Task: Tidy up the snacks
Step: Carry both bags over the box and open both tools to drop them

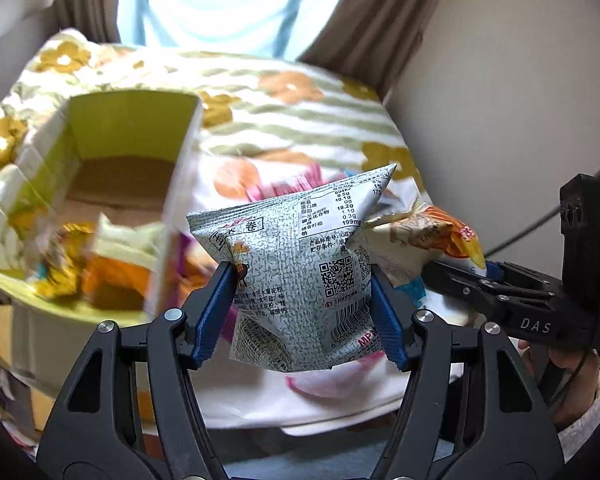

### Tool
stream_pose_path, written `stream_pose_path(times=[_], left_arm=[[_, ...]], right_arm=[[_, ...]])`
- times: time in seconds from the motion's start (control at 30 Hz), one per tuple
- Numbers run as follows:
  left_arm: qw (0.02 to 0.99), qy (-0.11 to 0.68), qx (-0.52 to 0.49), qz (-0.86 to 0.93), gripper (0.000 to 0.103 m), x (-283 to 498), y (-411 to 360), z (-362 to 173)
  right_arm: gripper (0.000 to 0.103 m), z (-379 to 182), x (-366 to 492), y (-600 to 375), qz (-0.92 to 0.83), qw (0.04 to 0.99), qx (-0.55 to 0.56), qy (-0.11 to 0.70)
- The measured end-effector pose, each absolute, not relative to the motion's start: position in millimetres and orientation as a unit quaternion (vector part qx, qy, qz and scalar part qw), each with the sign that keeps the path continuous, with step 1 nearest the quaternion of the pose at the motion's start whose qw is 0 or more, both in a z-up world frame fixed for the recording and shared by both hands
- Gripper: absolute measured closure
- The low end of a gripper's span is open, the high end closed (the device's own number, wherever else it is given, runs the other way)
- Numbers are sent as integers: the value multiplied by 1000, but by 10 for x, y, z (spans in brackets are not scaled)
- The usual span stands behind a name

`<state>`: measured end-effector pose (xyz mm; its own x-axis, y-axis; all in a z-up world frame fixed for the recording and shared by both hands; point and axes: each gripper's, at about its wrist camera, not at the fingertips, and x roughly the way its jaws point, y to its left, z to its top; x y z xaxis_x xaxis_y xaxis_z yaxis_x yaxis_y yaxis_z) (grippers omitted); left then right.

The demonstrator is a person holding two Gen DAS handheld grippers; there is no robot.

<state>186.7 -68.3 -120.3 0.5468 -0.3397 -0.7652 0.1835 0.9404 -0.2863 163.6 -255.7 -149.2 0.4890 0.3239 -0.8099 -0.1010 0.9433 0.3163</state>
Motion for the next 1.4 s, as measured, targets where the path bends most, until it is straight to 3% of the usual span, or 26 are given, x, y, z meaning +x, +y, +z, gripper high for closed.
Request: stream_pose_path(times=[0.47,0.93,1.0,1.07,1.13,1.4], left_arm=[[891,435,-68,-114,41,2776,730,-820],[850,509,-1,-134,41,3825,1512,-1536],[845,517,3,-135,38,3934,1541,-1646],[844,517,4,-141,29,3998,1546,-1715],[848,512,13,-135,8,4037,1550,-1744],[861,498,6,-104,6,3942,1732,-1713]], right_arm=[[40,-1062,2445,-1264,155,884,94,430],[40,-1218,3036,-341,100,879,114,453],[40,-1259,3086,-277,92,876,112,460],[40,-1285,3141,-214,85,874,107,467],[40,-1325,3179,-182,80,871,103,473],[40,-1425,3306,-112,87,870,93,476]])
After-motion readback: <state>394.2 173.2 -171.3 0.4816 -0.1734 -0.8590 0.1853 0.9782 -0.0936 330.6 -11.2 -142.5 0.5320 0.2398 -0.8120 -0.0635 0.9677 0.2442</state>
